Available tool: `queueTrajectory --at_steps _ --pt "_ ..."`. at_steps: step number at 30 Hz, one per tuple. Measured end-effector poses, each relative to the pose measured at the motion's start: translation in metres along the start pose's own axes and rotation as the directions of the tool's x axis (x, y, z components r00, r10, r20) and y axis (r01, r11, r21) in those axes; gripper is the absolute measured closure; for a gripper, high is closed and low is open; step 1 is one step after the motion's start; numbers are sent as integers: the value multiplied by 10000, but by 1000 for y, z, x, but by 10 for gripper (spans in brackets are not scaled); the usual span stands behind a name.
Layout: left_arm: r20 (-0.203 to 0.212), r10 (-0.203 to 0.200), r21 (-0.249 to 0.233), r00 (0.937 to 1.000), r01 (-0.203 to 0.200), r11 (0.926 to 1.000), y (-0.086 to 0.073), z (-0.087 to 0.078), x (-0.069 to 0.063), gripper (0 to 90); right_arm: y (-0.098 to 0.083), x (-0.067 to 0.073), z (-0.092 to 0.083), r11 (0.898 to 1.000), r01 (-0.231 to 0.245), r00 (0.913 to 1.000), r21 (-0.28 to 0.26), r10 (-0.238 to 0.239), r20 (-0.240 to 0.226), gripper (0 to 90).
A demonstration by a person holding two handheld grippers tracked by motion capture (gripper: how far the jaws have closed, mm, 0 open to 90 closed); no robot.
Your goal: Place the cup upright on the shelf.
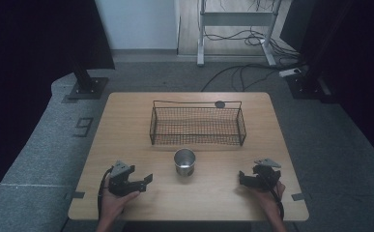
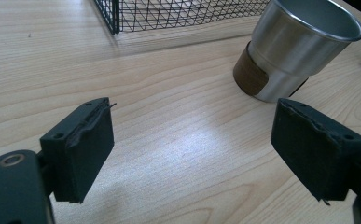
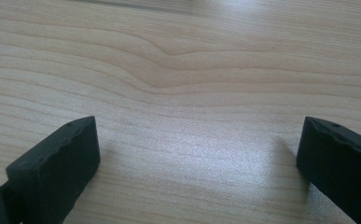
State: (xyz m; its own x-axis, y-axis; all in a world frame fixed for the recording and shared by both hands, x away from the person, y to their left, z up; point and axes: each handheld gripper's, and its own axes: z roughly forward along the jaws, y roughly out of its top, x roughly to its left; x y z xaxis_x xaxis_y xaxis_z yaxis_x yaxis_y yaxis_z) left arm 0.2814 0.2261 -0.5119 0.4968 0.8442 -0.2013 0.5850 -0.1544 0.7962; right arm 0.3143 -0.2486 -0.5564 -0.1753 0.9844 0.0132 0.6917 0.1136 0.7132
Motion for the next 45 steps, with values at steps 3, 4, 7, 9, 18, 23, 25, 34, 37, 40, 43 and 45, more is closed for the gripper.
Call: queueTrajectory --at_steps 3,4,7,9,18,23,25,34,37,40,43,45 --pt "128 -10 -31 9999 11 10000 1 -1 -3 130 0 0 0 10000 -32 10000 3 32 34 0" --pt "158 -15 -50 9999 16 10000 1 -2 -4 129 0 0 0 10000 -33 10000 3 33 32 0" --pt "250 70 -128 9997 -67 9999 2 -4 -9 128 0 0 0 10000 -34 10000 2 34 32 0" --pt "328 136 -171 9994 -131 9998 4 -5 -12 128 0 0 0 10000 -32 10000 2 32 31 0" --pt "714 435 -304 9965 -414 9987 10 -5 -26 124 0 -1 0 10000 -22 10000 3 22 15 0" --pt "707 555 -217 9960 -541 9983 14 3 -36 123 3 -1 3 10000 -13 10000 -1 13 -9 0" --pt "676 561 -232 9961 -547 9982 17 8 -39 124 3 -1 3 10000 6 10000 0 -6 -25 0" --pt "823 777 129 9936 -790 9968 25 30 -59 103 2 -1 2 10000 26 10000 -14 -26 -60 0" --pt "948 927 151 9912 -945 9954 27 32 -64 90 3 -1 2 10000 37 10000 -6 -37 -45 0" --pt "1043 995 123 9896 -1013 9948 30 33 -67 82 3 -1 3 10000 11 10000 -5 -11 -17 0" --pt "1091 1046 134 9885 -1067 9942 31 35 -68 73 3 -1 3 10000 4 10000 -10 -4 -5 0" --pt "1100 1084 135 9880 -1105 9938 32 36 -69 67 3 -1 3 10000 2 10000 -10 -2 -7 0"
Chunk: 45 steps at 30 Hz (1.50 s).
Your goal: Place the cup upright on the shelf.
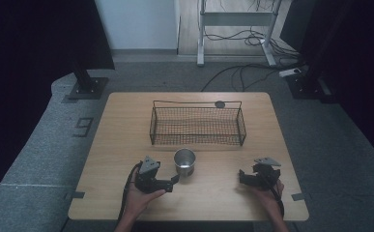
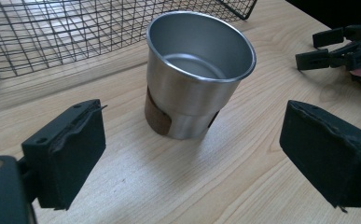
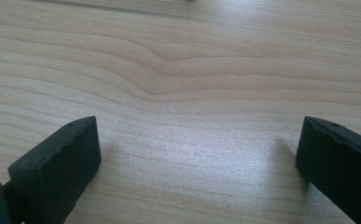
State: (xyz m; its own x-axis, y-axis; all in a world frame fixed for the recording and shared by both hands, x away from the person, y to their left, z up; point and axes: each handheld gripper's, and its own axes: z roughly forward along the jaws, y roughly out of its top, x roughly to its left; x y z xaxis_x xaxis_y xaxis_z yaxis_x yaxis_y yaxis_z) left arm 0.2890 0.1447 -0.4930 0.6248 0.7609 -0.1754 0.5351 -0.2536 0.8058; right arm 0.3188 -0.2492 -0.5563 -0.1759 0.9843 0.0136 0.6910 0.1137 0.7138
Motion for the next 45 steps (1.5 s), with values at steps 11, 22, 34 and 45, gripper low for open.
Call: queueTrajectory --at_steps 11,22,34,45 --pt "133 239 263 9996 -242 9994 5 14 -7 18 0 0 0 10000 -35 10000 0 35 29 3" --pt "-9 465 336 9989 -464 9984 13 27 -13 1 0 0 0 10000 -35 10000 -1 35 31 3" --pt "-202 618 511 9979 -607 9968 20 47 -18 0 0 0 0 10000 -34 10000 0 34 32 3" --pt "-337 562 604 9978 -541 9967 21 63 -18 11 0 0 0 10000 -35 10000 -3 35 30 4"
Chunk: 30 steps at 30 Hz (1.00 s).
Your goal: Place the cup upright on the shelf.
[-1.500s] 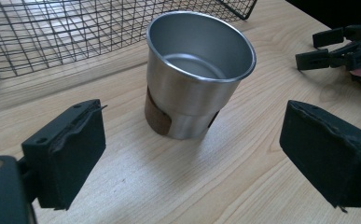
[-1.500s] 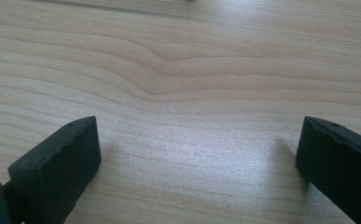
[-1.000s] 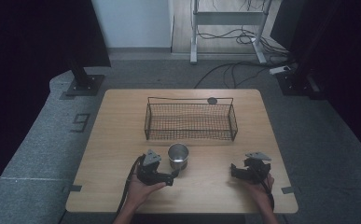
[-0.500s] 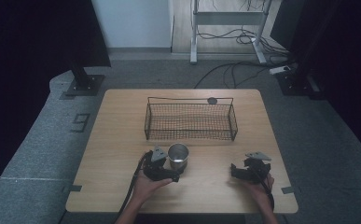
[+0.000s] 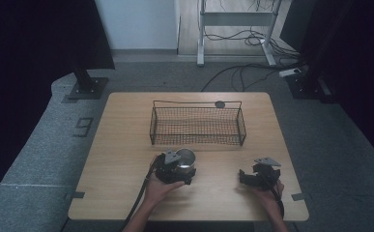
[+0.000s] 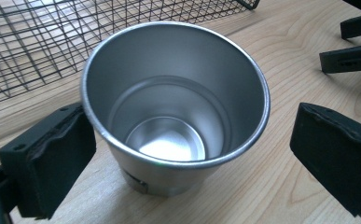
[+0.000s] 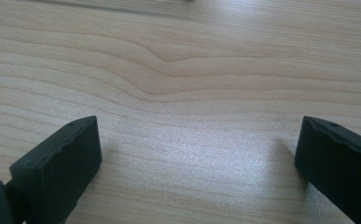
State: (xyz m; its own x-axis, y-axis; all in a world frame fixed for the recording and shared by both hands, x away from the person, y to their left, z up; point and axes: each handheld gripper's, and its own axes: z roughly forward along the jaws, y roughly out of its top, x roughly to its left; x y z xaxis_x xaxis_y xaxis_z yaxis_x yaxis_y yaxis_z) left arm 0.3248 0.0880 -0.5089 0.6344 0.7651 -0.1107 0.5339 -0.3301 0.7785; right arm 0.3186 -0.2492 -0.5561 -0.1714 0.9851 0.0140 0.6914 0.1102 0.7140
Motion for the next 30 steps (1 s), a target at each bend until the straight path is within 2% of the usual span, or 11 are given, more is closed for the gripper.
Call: queueTrajectory --at_steps 6,16,30 --pt "-95 -31 -91 10000 30 10000 -1 3 0 32 0 0 0 10000 -25 10000 -17 25 2 6" --pt "-501 -101 -84 9987 97 9999 -3 12 3 146 0 0 0 10000 -34 10000 -33 34 20 9" --pt "-722 18 -130 9974 -27 9999 -4 13 2 179 0 -1 0 10000 -14 10000 -47 14 15 11"
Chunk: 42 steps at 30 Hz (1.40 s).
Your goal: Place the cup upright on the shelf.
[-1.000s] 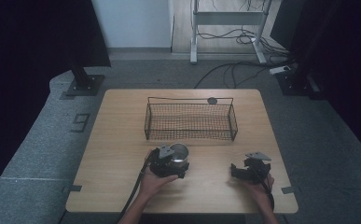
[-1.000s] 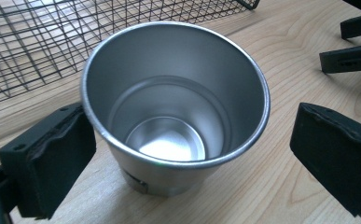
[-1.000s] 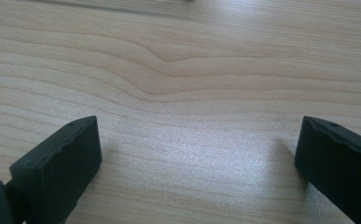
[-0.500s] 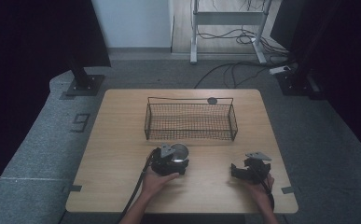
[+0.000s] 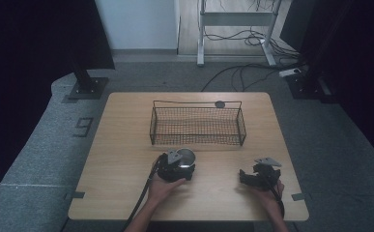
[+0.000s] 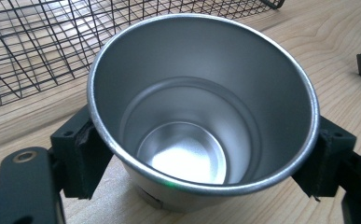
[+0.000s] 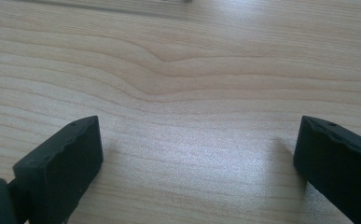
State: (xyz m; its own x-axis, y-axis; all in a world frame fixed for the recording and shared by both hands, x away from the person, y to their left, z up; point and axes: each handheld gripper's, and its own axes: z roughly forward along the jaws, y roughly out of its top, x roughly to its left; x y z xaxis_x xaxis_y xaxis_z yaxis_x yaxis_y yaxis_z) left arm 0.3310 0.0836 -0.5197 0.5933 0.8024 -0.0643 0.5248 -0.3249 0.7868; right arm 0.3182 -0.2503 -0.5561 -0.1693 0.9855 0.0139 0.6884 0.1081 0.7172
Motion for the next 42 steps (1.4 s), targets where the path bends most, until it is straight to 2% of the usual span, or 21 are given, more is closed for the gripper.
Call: queueTrajectory --at_steps 19,28,42 --pt "100 134 0 9999 -134 9999 -1 -5 0 187 0 0 0 10000 8 10000 8 -8 12 11" --pt "114 174 -159 9998 -172 9997 1 -10 0 188 0 0 0 10000 7 10000 7 -7 11 11" --pt "161 -28 -410 9999 34 9992 11 -17 4 189 0 0 0 10000 5 10000 6 -5 9 11"
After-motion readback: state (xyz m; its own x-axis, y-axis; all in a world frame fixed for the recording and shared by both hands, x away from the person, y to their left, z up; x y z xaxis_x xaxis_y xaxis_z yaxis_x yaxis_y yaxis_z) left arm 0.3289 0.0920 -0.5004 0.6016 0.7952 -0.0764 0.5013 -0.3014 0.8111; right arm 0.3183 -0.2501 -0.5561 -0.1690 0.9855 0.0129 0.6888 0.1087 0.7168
